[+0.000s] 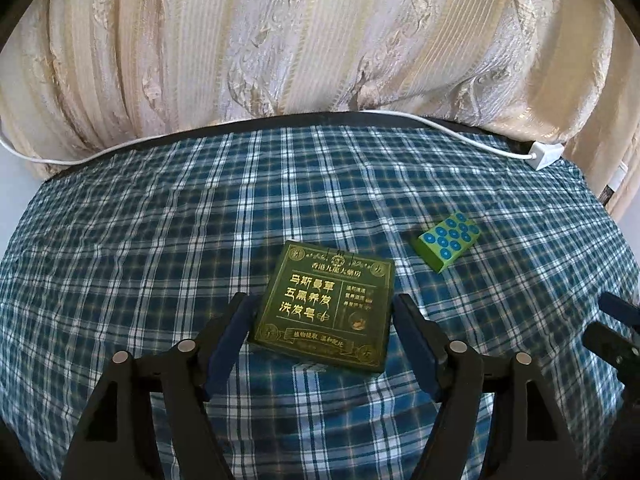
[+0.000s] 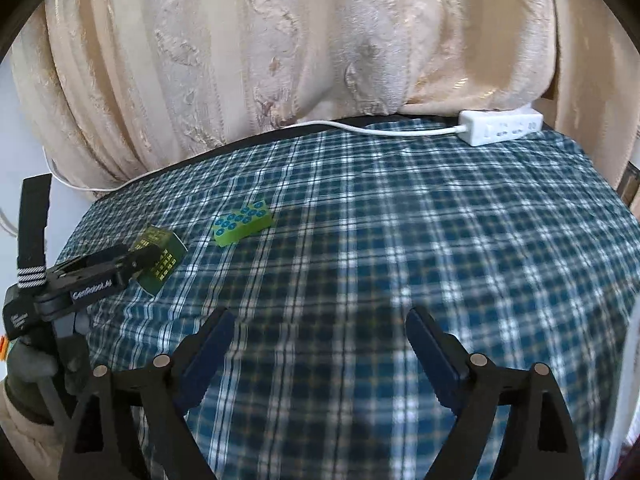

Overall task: Organize objects
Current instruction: 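Grasp the dark green printed box with the left tool while the right tool grasps the green dotted brick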

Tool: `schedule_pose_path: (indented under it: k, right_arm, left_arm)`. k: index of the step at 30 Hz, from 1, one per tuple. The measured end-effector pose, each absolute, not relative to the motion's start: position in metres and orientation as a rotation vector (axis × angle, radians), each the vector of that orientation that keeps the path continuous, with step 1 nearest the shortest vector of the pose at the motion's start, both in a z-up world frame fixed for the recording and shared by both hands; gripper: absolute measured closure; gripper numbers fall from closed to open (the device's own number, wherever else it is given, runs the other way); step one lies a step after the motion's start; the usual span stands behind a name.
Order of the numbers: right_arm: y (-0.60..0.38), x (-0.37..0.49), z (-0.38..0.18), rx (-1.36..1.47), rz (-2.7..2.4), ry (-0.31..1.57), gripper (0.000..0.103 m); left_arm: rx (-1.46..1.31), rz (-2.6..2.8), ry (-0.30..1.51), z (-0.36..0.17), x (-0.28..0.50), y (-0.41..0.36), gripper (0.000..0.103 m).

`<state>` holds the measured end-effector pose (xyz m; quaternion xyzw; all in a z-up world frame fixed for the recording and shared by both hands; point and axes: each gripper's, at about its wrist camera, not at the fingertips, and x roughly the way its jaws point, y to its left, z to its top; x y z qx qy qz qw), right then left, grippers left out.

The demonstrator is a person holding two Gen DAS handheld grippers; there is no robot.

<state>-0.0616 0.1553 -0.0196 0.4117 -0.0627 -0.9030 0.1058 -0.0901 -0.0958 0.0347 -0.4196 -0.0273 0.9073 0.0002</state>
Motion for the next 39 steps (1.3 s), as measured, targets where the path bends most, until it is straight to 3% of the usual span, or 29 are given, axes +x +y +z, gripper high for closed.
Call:
schedule_pose_path:
  k: [39]
  right_arm:
    - [0.054,-0.158,-0.049,1.243,-2.490,0.086,0.012]
  left_arm:
    - [-1.334,2.891,-0.091,0.033,-0.085,-0.105,0.033]
